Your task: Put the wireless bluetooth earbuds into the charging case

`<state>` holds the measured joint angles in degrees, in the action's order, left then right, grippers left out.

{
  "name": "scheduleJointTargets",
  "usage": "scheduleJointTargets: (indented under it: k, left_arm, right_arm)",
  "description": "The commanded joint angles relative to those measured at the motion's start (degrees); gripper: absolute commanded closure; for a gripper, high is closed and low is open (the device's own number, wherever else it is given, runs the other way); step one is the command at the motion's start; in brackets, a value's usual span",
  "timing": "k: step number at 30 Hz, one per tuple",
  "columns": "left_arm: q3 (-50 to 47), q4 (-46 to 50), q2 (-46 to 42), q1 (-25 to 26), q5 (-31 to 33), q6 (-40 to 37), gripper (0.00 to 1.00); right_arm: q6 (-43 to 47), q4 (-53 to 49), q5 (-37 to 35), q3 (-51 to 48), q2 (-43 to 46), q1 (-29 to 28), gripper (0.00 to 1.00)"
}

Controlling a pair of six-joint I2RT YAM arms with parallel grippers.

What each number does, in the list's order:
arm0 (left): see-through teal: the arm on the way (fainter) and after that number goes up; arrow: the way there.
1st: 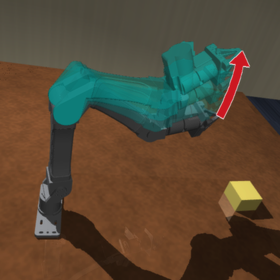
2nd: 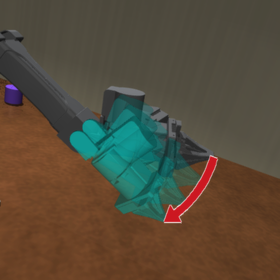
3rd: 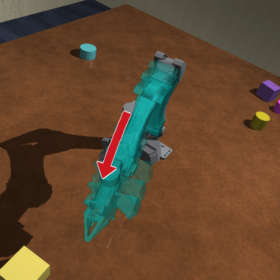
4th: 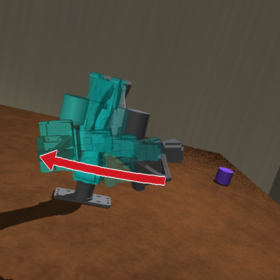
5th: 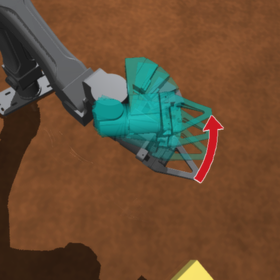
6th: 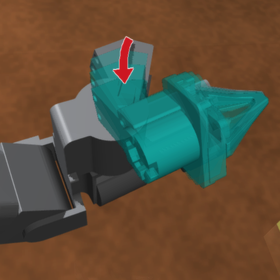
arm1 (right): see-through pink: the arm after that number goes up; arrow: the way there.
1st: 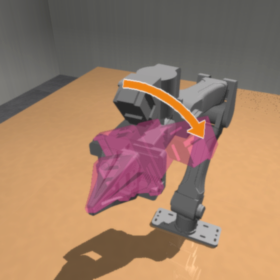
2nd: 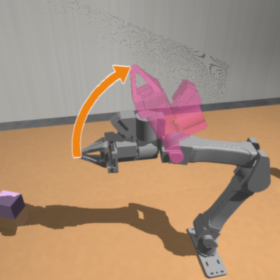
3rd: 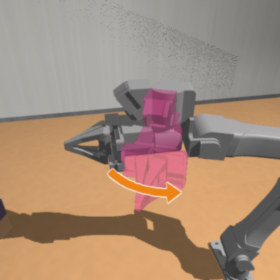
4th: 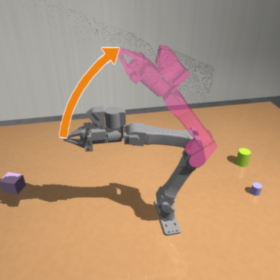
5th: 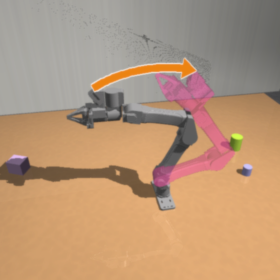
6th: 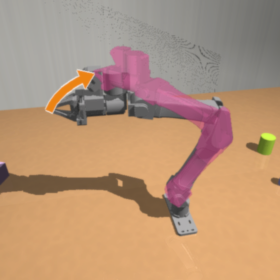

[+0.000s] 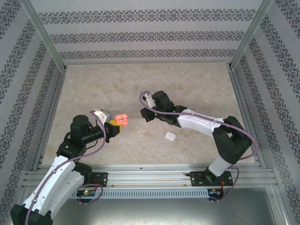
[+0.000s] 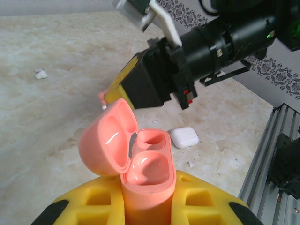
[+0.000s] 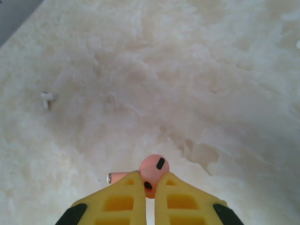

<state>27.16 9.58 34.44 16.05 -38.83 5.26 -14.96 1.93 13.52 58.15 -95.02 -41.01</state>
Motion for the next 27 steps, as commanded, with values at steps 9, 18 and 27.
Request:
scheduleJointTargets:
  k: [9,18,27]
  left_arm:
    - [-1.2,-2.0,-0.6,0.2,1.1,0.2,1.00]
    - [-1.6,-2.7,-0.1,0.3,2.6,0.9,1.00]
    - [-1.2,-2.8,0.9,0.2,3.4,0.7,1.00]
  right_arm:
    - [1.8,8.3,3.6,-3.1,-13.4,-0.1,0.92]
    - [8.1,4.5,2.0,-6.5,-14.6,0.4,0.76]
    - [7.4,2.6,1.6,-9.0,-6.9,1.3,0.60]
